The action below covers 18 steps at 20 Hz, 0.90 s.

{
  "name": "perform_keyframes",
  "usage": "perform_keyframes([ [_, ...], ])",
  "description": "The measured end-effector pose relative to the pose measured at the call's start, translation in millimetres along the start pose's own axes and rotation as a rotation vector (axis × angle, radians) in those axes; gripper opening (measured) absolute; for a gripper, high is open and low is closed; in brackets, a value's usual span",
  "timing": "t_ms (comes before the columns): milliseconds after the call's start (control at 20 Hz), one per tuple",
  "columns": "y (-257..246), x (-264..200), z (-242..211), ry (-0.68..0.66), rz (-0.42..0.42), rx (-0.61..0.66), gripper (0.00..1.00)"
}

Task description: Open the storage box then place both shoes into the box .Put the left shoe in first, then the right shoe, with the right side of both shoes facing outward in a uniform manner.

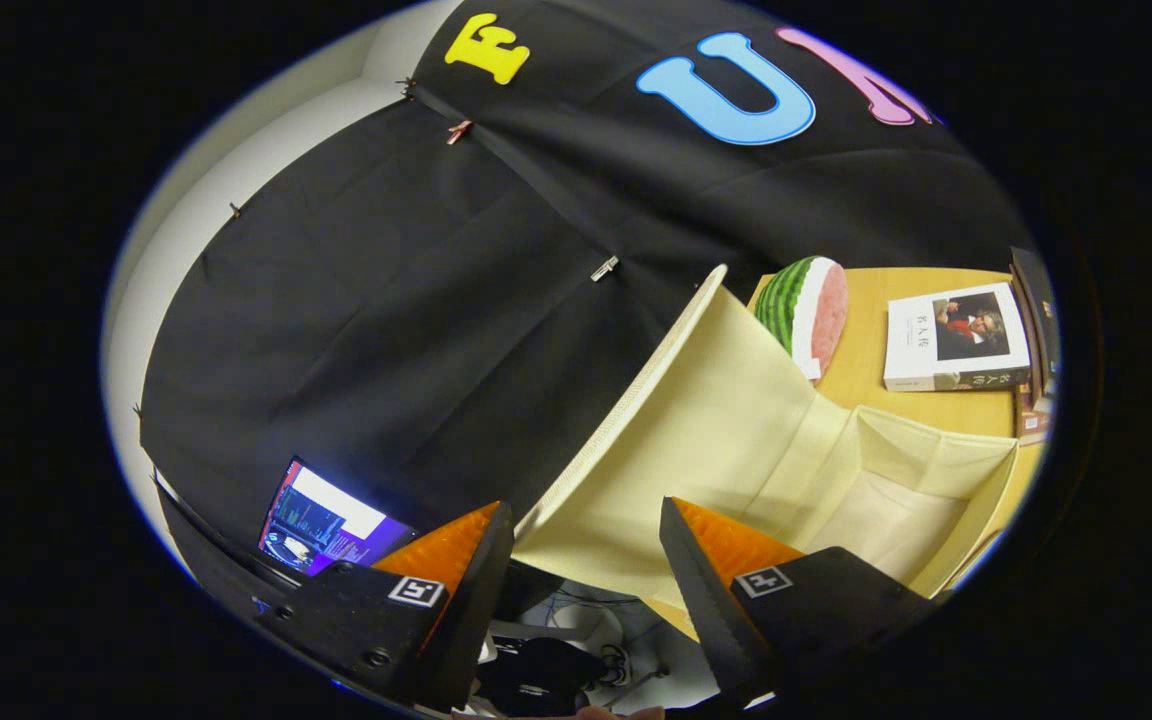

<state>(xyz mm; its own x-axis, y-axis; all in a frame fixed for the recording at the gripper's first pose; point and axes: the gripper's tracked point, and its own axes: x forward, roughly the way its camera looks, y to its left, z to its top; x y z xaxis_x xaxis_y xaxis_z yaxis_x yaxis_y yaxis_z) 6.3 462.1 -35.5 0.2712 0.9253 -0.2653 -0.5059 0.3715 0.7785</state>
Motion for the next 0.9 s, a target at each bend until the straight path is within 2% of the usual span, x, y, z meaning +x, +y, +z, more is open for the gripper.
perform_keyframes([
  [150, -10.9, -30.2, 7.3, -0.048, -0.041, -0.014, 0.89],
  [250, -32.1, -60.3, 13.0, -0.088, -0.109, -0.038, 0.89],
  [450, -97.7, -140.7, 10.2, -0.123, -0.331, -0.122, 0.94],
  [700, -204.6, -250.6, -16.6, -0.113, -0.692, -0.259, 0.94],
  [800, -242.9, -272.0, -49.9, -0.05, -0.777, -0.257, 0.95],
  [900, -270.9, -283.0, -88.8, 0.02, -0.824, -0.216, 0.95],
])
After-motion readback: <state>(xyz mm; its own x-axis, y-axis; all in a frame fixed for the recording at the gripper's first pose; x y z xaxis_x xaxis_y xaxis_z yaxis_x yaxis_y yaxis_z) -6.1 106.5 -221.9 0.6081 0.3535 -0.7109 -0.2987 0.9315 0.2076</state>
